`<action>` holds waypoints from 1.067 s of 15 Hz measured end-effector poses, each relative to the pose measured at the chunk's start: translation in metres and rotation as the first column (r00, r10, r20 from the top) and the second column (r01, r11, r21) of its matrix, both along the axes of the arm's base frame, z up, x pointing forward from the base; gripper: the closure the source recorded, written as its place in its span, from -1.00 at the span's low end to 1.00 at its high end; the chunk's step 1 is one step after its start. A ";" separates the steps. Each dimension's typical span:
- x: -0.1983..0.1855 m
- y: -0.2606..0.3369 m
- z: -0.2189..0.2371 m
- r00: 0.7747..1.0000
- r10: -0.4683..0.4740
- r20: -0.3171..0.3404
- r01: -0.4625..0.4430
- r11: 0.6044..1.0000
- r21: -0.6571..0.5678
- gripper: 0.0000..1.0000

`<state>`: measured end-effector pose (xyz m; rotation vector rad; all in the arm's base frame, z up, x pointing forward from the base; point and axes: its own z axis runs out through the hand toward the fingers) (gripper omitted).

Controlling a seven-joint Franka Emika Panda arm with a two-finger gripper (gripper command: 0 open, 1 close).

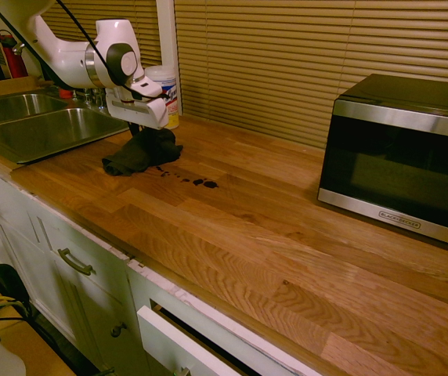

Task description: Clear the spill

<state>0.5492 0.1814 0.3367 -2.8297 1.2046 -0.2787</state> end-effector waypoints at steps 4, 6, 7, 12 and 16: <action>0.004 -0.057 0.001 0.997 -0.071 0.021 0.072 0.997 -0.032 1.00; 0.000 -0.090 0.003 0.993 -0.113 0.026 0.114 0.992 -0.050 1.00; -0.004 -0.108 0.004 0.991 -0.132 0.029 0.133 0.989 -0.063 1.00; -0.014 -0.171 0.008 0.978 -0.203 0.043 0.206 0.972 -0.111 1.00; -0.016 -0.224 0.009 0.960 -0.277 0.053 0.281 0.949 -0.145 1.00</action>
